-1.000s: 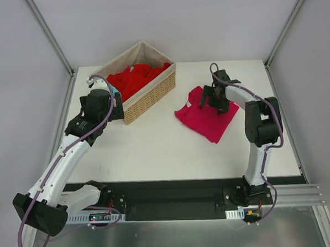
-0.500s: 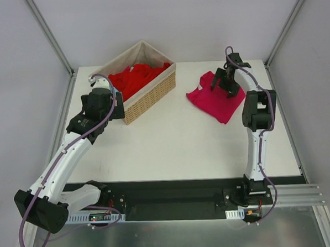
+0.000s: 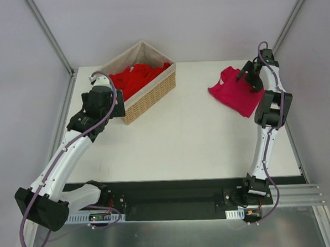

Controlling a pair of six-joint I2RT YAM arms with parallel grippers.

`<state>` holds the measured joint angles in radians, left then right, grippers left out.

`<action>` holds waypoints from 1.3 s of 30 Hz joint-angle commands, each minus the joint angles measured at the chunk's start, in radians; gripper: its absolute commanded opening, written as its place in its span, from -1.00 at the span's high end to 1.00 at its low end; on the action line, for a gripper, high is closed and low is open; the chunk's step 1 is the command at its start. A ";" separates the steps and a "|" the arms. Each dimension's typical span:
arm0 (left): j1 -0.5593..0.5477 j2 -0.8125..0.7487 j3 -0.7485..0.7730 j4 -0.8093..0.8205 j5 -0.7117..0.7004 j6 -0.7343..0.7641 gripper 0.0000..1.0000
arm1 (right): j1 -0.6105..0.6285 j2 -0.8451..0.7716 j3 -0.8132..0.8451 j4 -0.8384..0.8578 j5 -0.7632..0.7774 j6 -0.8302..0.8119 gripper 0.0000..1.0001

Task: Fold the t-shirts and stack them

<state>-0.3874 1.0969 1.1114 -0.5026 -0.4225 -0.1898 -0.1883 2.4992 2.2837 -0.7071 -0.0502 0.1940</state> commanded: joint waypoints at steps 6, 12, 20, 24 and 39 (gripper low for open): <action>-0.011 0.081 0.168 0.068 0.224 0.041 -0.98 | 0.067 -0.423 -0.168 0.120 0.022 -0.082 -0.93; -0.010 0.198 0.264 0.217 0.474 0.206 -0.98 | 0.271 -0.745 -0.252 0.046 -0.028 -0.091 -0.93; 0.022 0.490 0.421 0.286 0.726 0.248 -0.98 | 0.533 -1.146 -0.709 0.127 0.042 -0.080 -0.93; 0.050 0.601 0.455 0.305 0.795 0.242 -0.98 | 0.596 -1.275 -0.780 0.077 0.127 -0.123 -0.93; 0.159 0.804 0.493 0.311 0.835 0.194 1.00 | 0.599 -1.439 -0.875 0.027 0.153 -0.140 -0.93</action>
<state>-0.2729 1.8702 1.5806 -0.2077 0.4526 0.0441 0.4057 1.0756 1.4460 -0.6777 0.0898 0.0650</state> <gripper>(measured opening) 0.053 0.965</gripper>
